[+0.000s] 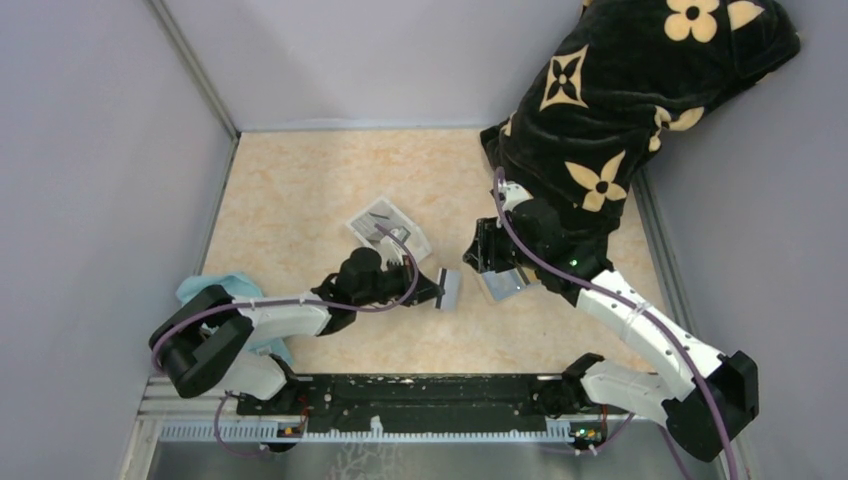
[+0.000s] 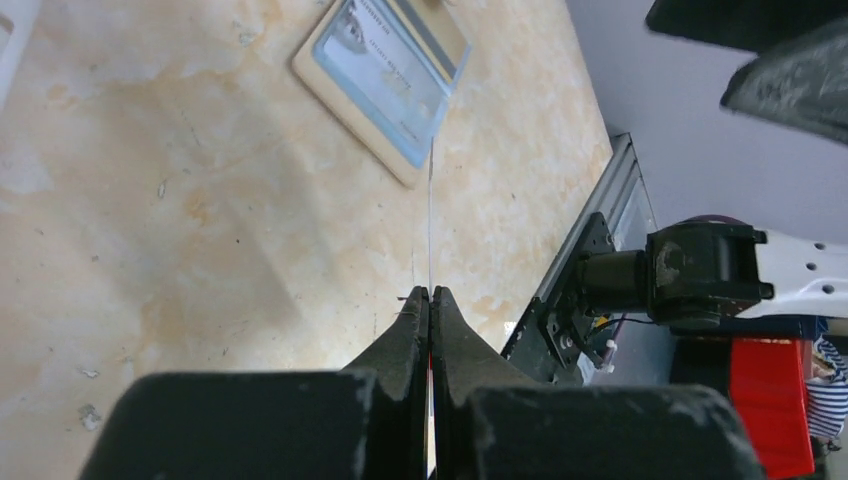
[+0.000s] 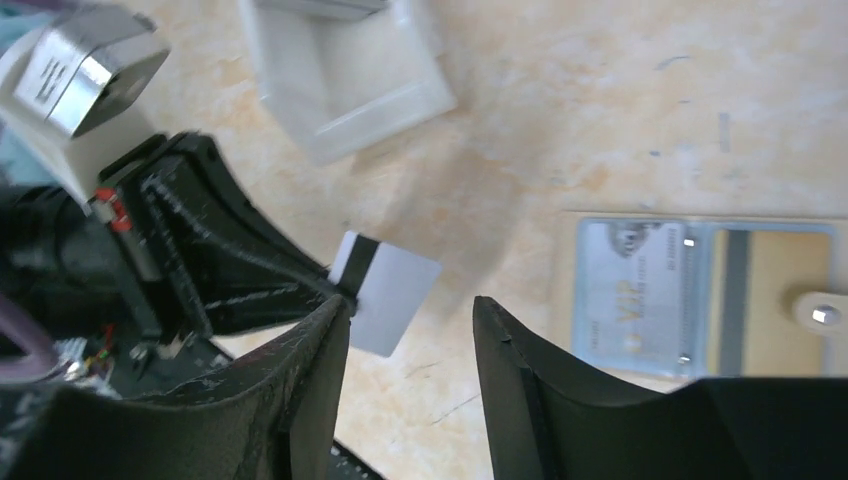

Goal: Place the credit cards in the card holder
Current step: Pick up the credit card from the storage box.

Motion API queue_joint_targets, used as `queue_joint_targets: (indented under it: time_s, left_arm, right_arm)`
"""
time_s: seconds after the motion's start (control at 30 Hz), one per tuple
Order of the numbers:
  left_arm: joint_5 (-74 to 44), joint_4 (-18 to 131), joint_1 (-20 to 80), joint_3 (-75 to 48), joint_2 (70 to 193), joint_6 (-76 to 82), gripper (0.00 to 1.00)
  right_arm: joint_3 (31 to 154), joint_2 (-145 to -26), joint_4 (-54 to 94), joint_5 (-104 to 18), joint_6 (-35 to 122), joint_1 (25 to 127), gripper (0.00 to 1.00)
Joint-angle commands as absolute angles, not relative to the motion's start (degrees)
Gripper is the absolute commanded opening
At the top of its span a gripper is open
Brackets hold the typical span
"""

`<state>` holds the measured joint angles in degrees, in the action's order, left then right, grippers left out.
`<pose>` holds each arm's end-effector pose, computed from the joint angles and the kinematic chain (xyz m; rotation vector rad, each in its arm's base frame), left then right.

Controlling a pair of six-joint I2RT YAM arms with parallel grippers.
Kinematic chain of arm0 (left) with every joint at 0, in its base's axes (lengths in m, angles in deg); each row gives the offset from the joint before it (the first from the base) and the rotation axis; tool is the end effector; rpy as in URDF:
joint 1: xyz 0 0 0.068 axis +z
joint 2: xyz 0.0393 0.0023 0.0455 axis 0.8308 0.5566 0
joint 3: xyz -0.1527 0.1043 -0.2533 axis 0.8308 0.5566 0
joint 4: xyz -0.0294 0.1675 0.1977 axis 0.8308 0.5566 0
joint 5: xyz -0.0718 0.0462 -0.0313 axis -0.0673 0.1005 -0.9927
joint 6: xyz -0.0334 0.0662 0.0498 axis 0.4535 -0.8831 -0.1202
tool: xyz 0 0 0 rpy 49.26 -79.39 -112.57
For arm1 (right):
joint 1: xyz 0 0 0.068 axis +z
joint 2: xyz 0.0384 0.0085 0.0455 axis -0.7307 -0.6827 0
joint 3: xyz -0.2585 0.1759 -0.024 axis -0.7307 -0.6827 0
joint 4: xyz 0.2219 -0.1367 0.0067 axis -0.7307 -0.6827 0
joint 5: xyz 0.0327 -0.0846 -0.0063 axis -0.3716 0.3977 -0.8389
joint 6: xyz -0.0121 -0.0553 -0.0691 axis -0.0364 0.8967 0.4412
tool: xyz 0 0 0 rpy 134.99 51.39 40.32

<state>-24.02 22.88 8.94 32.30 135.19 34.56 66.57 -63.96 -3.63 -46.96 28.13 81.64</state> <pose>0.1868 -0.2372 0.2102 0.3045 2.0787 -1.3173 0.1898 0.1501 0.3101 -0.3627 2.2280 0.7634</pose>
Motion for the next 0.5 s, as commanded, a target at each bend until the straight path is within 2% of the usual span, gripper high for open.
queue_joint_targets:
  time_s: [0.0, 0.17, 0.27, 0.47]
  left_arm:
    - [-16.66, 21.85, 6.56, 29.46, 137.84, 38.61, 0.00]
    - [-12.05, 23.37, 4.52, 26.02, 141.44, 41.46, 0.00]
    - [-9.73, 23.89, 3.74, 24.59, 143.70, 43.94, 0.00]
    - [-7.69, 23.59, 2.23, 21.81, 149.56, 49.29, 0.00]
  right_arm:
    - [67.55, -62.73, -5.81, -31.06, 28.29, 81.24, 0.50]
    - [66.23, -66.07, -7.92, -22.49, 27.57, 81.15, 0.50]
    - [65.65, -68.64, -8.67, -20.58, 26.63, 81.05, 0.43]
    - [65.39, -74.71, -10.00, -18.38, 26.35, 80.38, 0.07]
